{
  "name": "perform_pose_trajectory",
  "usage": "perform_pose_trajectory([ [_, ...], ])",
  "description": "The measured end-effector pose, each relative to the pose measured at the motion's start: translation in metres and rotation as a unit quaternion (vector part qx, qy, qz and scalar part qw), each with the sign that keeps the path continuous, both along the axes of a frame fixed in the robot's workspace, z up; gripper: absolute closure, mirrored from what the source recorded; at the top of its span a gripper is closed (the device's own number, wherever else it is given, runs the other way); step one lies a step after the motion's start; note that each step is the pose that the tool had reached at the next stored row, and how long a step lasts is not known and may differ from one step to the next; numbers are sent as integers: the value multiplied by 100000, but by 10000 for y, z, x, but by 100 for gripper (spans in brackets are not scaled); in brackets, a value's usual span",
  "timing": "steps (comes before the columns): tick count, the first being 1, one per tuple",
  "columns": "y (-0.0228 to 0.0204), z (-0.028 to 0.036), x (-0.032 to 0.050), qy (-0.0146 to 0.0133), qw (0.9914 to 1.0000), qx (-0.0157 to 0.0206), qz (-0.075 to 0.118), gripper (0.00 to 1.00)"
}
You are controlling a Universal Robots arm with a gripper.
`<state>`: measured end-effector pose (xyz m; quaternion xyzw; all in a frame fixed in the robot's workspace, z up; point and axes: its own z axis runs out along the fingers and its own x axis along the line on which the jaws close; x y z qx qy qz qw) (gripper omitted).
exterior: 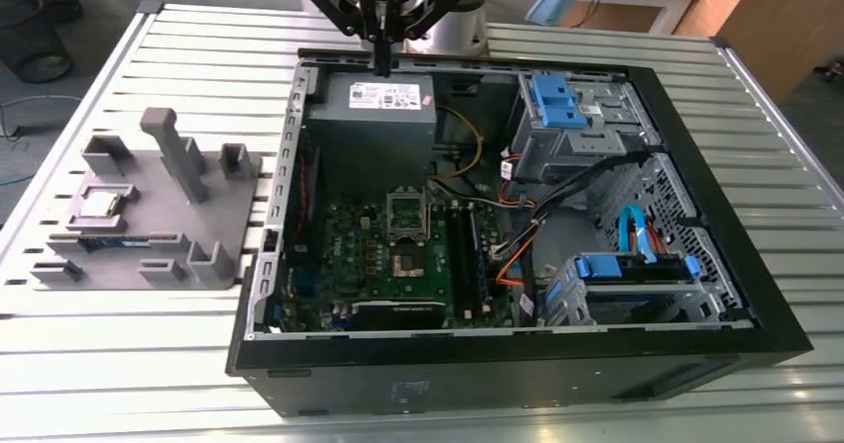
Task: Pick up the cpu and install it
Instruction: 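Reach for the cpu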
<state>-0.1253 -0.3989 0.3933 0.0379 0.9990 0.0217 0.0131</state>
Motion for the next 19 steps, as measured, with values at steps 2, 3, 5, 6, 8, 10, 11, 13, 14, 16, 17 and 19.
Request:
perform_pose_trajectory([
  [2,0,0,-7,2,100000,-1,0,89],
  [3,0,0,-10,1,100000,0,1,89],
  [5,0,0,-16,2,100000,-2,1,89],
  [6,0,0,-19,1,100000,-1,3,89],
  [8,0,0,-24,3,100000,0,3,89],
  [10,0,0,-29,1,100000,0,1,89],
  [11,0,0,-31,2,100000,1,3,89],
  [13,0,0,-34,2,100000,0,5,89],
  [14,0,0,-36,2,100000,-1,2,89],
  [16,0,0,-42,2,100000,-1,0,89],
  [17,0,0,-45,4,100000,0,-2,89],
  [19,0,0,-52,3,100000,1,3,89],
])
